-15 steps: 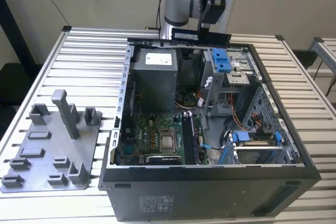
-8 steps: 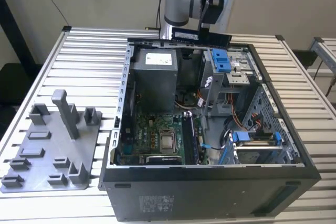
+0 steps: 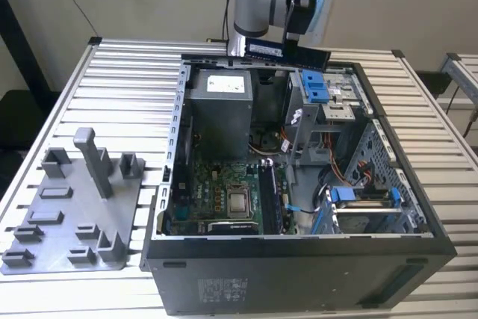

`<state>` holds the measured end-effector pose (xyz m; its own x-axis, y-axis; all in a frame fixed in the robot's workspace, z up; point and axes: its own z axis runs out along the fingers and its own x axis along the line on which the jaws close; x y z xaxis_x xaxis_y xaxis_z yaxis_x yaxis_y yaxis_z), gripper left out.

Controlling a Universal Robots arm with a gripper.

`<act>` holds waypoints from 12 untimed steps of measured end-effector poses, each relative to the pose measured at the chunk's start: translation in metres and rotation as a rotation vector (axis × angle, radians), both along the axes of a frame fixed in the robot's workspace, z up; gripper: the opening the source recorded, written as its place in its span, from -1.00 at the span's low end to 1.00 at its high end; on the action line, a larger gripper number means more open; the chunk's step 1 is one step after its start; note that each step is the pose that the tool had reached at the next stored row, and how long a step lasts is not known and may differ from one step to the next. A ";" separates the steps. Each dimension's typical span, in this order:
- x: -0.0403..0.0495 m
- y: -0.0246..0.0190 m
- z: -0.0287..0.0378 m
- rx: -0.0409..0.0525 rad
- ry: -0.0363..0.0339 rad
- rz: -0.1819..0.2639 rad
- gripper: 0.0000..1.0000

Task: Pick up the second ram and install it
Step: 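Insert the second ram into the second slot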

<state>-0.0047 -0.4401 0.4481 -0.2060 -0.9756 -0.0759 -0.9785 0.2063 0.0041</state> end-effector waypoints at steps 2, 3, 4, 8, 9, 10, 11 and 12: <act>0.0000 0.0000 0.0000 0.0000 0.0000 -0.015 -0.73; 0.0000 0.0000 0.0000 0.0001 -0.0001 -0.022 -0.73; 0.0000 0.0000 0.0000 0.0000 0.0000 -0.031 -0.73; 0.0000 0.0000 -0.0001 0.0002 0.0000 -0.064 -0.73; 0.0000 0.0000 0.0000 0.0001 -0.0001 -0.072 -0.73; 0.0000 0.0000 0.0000 0.0000 0.0000 -0.080 -0.73; 0.0000 -0.0001 0.0000 0.0000 0.0000 -0.089 -0.73; 0.0000 0.0000 0.0000 0.0000 0.0000 -0.097 -0.73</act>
